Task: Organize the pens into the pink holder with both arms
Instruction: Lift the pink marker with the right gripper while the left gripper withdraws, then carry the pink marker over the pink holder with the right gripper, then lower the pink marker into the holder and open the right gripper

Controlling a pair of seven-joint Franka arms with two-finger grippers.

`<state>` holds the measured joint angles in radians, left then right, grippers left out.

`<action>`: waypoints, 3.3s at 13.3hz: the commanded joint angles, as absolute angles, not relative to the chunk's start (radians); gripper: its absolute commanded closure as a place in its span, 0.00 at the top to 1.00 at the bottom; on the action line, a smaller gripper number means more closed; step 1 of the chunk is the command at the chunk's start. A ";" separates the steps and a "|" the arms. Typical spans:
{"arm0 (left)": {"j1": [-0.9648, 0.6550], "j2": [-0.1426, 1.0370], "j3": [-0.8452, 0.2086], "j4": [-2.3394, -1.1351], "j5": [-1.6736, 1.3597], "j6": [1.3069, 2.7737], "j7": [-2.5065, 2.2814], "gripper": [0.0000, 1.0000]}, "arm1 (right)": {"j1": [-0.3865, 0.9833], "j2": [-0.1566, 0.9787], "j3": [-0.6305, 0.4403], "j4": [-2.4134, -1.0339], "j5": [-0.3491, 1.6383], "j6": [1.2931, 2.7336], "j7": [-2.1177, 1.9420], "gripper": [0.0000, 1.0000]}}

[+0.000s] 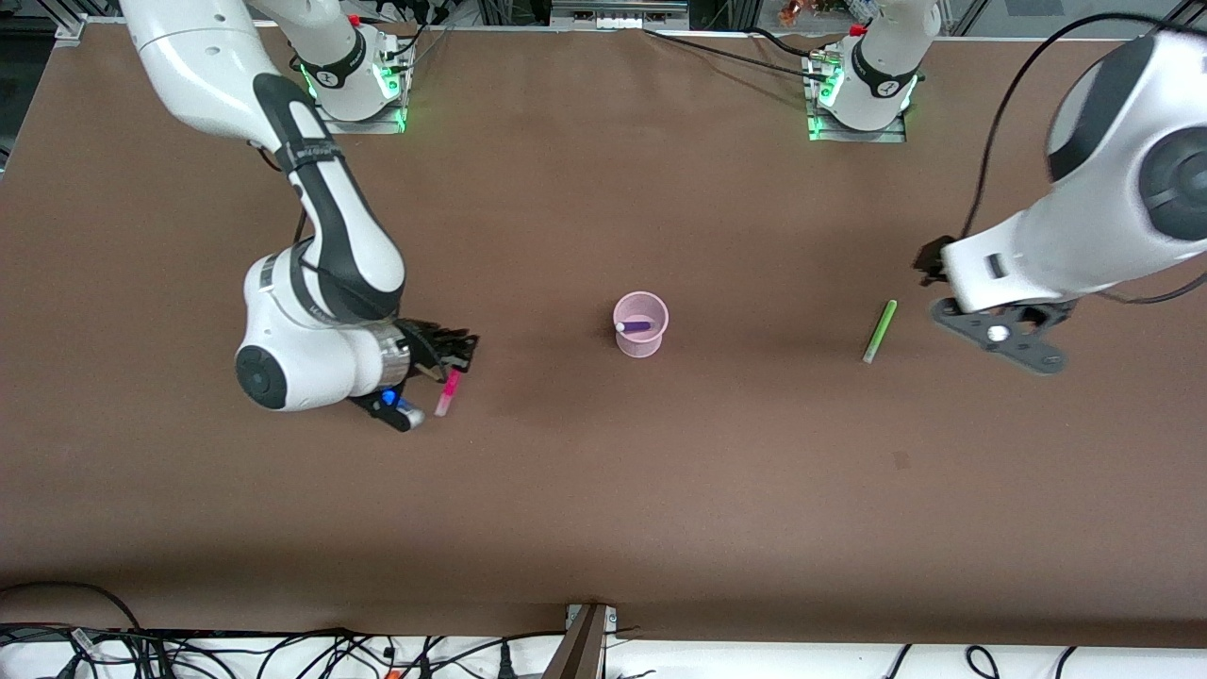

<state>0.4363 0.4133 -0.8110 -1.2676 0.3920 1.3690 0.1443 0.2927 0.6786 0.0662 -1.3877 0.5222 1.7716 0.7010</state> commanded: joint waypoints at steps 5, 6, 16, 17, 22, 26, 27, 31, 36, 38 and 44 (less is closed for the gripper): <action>0.304 0.235 -0.383 -1.255 0.146 1.452 0.006 1.00 | 0.437 0.661 0.089 -1.355 0.856 1.853 1.151 0.00; 0.264 0.210 -0.279 -1.288 0.052 1.491 0.005 1.00 | 0.461 0.663 0.089 -1.356 0.911 1.880 1.208 0.00; -0.063 -0.019 0.080 -1.651 0.046 1.684 0.018 1.00 | 0.603 0.733 0.089 -1.391 1.201 2.052 1.292 0.00; -0.061 -0.018 0.074 -1.641 0.052 1.684 0.015 1.00 | 0.612 0.738 0.089 -1.399 1.218 2.077 1.295 0.00; 0.014 -0.014 0.008 -1.644 0.049 1.684 0.015 1.00 | 0.632 0.765 0.089 -1.414 1.266 2.125 1.230 0.00; 0.015 -0.009 0.002 -1.641 0.051 1.684 0.017 1.00 | 0.630 0.796 0.087 -1.410 1.261 2.129 1.183 0.05; 0.014 -0.003 0.002 -1.638 0.052 1.684 0.015 1.00 | 0.630 0.801 0.086 -1.408 1.259 2.129 1.161 0.07; 0.014 0.000 0.002 -1.634 0.051 1.684 0.017 1.00 | 0.629 0.798 0.078 -1.405 1.255 2.129 1.124 0.83; 0.014 0.002 0.002 -1.634 0.049 1.684 0.017 1.00 | 0.612 0.764 0.051 -1.401 1.154 2.123 1.051 1.00; 0.015 0.002 0.002 -1.634 0.048 1.684 0.017 1.00 | 0.608 0.727 0.045 -1.401 1.007 2.123 1.042 1.00; 0.014 0.002 0.002 -1.632 0.051 1.681 0.015 1.00 | 0.592 0.543 -0.170 -1.401 0.671 1.941 0.728 1.00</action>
